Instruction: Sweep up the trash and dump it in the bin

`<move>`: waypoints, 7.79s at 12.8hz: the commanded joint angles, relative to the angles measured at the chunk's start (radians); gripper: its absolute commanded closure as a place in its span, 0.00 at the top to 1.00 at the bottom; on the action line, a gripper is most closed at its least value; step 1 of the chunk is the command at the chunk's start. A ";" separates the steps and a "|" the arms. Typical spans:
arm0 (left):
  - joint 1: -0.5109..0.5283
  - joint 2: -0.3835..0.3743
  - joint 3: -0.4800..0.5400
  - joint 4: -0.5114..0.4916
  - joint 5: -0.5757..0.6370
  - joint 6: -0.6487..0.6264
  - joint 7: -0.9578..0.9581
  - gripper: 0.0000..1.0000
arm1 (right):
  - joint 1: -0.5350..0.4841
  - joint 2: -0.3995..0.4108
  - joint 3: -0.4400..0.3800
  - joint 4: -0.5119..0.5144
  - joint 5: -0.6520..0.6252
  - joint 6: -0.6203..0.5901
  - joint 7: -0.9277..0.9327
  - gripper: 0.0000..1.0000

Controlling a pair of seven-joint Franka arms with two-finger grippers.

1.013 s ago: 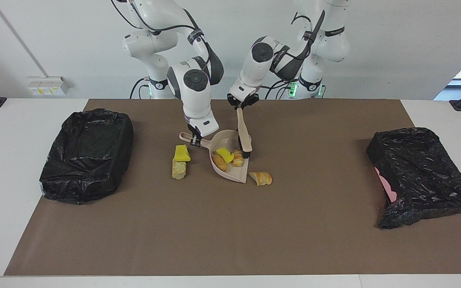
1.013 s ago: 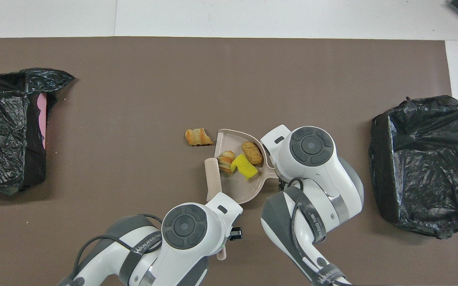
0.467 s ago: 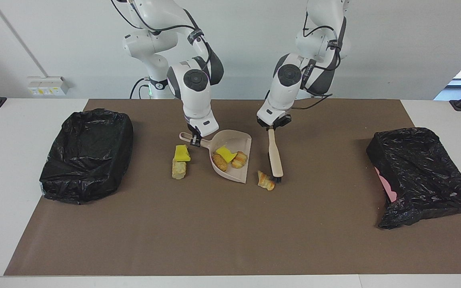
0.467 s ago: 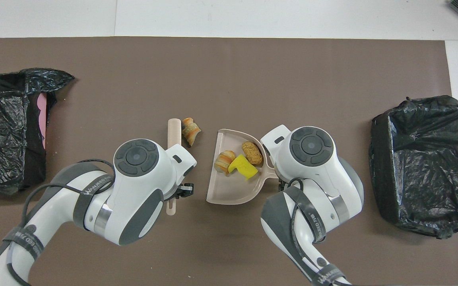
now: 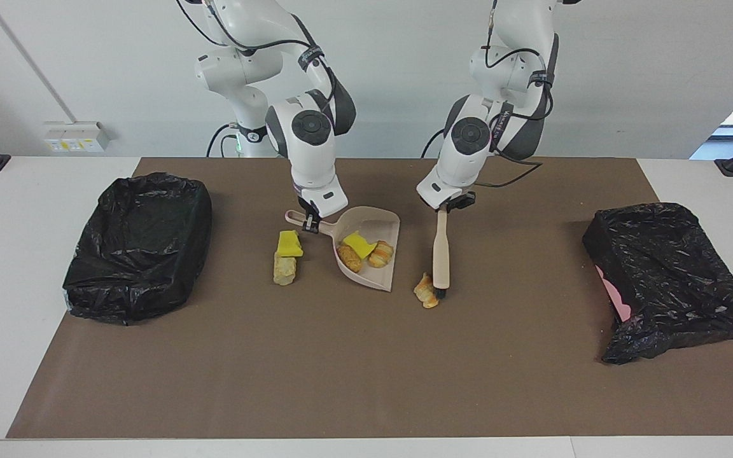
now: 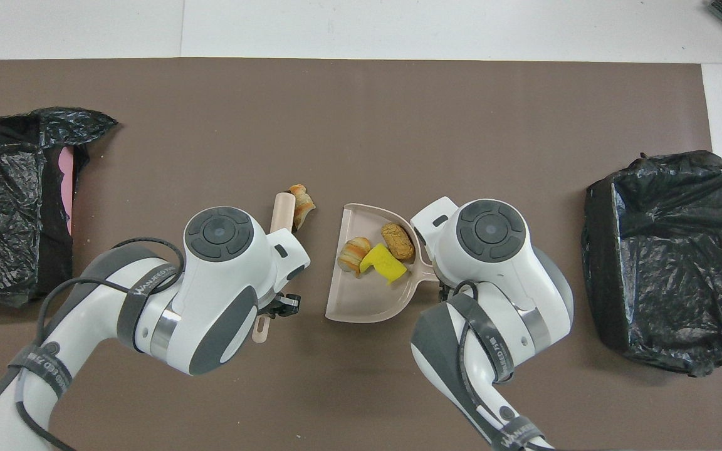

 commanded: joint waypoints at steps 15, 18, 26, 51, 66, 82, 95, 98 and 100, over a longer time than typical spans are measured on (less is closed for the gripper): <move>-0.068 -0.216 -0.028 0.029 -0.110 -0.178 0.072 0.00 | -0.005 -0.018 0.004 -0.019 -0.008 0.001 -0.022 0.00; -0.055 -0.201 -0.027 0.000 -0.109 -0.197 0.057 0.00 | -0.006 -0.010 0.004 -0.008 -0.008 0.003 -0.021 0.00; -0.132 -0.169 -0.033 -0.177 -0.133 -0.053 0.043 0.00 | -0.006 -0.010 0.004 -0.010 -0.008 0.004 -0.021 0.00; -0.580 -0.253 -0.042 -0.320 -0.187 0.230 -0.796 0.00 | -0.469 -0.324 -0.015 0.107 0.018 -0.278 -0.442 0.00; -0.329 -0.178 -0.032 -0.087 -0.106 0.083 -0.602 1.00 | -0.614 -0.289 -0.310 0.119 -0.357 -0.132 -0.748 0.00; 0.445 -0.147 0.008 0.562 0.048 -0.332 0.289 1.00 | -0.474 -0.331 -0.210 0.153 -0.716 -0.284 -0.875 0.00; 0.466 -0.072 0.013 0.710 0.057 -0.572 0.423 1.00 | -0.411 -0.253 0.199 0.287 -0.313 -0.507 0.279 0.00; 0.465 -0.078 0.008 0.708 0.080 -0.570 0.425 1.00 | -0.275 -0.153 0.201 0.306 -0.261 -0.441 0.720 0.00; 0.465 -0.110 0.004 0.694 0.080 -0.560 0.421 1.00 | -0.205 -0.028 0.201 0.398 -0.214 -0.415 0.993 0.00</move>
